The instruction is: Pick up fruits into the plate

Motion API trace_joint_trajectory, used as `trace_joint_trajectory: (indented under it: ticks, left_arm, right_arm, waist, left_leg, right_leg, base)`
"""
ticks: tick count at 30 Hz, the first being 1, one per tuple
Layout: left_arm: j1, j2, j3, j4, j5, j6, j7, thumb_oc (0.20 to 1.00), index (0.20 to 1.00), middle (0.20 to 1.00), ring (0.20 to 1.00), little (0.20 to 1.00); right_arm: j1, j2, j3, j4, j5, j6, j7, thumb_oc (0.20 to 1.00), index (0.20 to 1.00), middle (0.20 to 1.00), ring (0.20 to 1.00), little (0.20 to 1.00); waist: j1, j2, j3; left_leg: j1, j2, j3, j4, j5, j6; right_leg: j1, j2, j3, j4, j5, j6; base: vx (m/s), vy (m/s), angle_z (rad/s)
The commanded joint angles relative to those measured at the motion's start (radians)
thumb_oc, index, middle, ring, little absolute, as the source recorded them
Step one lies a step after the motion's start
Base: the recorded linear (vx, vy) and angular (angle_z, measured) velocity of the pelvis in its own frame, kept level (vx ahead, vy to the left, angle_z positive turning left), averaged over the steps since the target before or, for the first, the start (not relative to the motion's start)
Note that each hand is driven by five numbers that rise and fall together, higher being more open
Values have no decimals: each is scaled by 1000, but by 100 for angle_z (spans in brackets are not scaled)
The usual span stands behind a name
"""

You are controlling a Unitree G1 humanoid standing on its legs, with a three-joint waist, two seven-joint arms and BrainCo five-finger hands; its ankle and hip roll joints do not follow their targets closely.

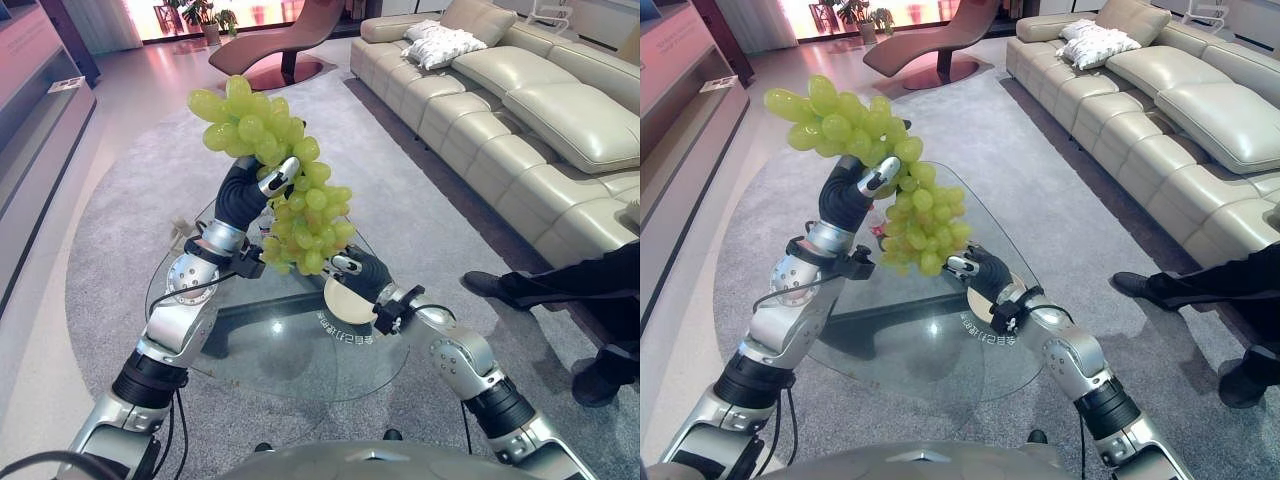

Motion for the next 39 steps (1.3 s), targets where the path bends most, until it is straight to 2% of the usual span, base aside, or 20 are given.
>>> trace_joint_trajectory:
  ticks: [1, 7, 18, 28, 32, 39]
  left_arm:
    - [-128, 15, 5, 31, 6, -31, 29, 200, 200, 200, 200, 200]
    - [-124, -2, -16, 61, 5, 7, 17, 200, 200, 200, 200, 200]
    - [-106, -29, -42, 105, 34, 20, 10, 200, 200, 200, 200, 200]
    - [-76, -15, -18, 151, 97, 20, 36, 200, 200, 200, 200, 200]
    - [-70, -13, -21, 164, 92, -3, 24, 200, 200, 200, 200, 200]
    - [-118, -57, -86, 162, 103, -5, 34, 200, 200, 200, 200, 200]
  right_arm:
    - [-80, 56, 15, -126, 62, -50, 62, 1000, 1000, 1000, 1000, 1000]
    - [-128, 68, 42, -162, 41, -75, 45, 1000, 1000, 1000, 1000, 1000]
    - [-170, 89, 63, -181, 46, -96, 24, 1000, 1000, 1000, 1000, 1000]
    - [-174, 85, 75, -194, 94, -61, 27, 1000, 1000, 1000, 1000, 1000]
    - [-168, 78, 80, -197, 119, -51, 20, 1000, 1000, 1000, 1000, 1000]
    - [-193, 115, 116, -184, 186, -31, 16, 1000, 1000, 1000, 1000, 1000]
  waist:
    - [-2, -22, -1]
    - [3, -24, -2]
    - [13, -28, 0]
    - [26, -31, 6]
    - [25, -32, 4]
    - [17, -35, 3]
  left_leg:
    - [-12, -3, 22, 44, -81, 19]
    - [-8, -3, 19, 48, -85, 21]
    - [-7, -4, 21, 51, -89, 23]
    - [-8, -4, 24, 51, -88, 22]
    - [-7, -3, 24, 47, -84, 22]
    - [-3, -1, 27, 44, -83, 24]
  right_leg:
    - [50, -63, -105, 73, -96, 27]
    - [55, -64, -100, 69, -94, 27]
    - [56, -68, -102, 66, -90, 30]
    - [58, -74, -116, 64, -85, 33]
    - [59, -71, -115, 60, -84, 33]
    - [59, -66, -107, 58, -82, 32]
  base:
    - [0, 0, 0]
    - [0, 0, 0]
    - [0, 0, 0]
    - [-5, -3, -4]
    - [-4, -1, -1]
    - [0, 0, 0]
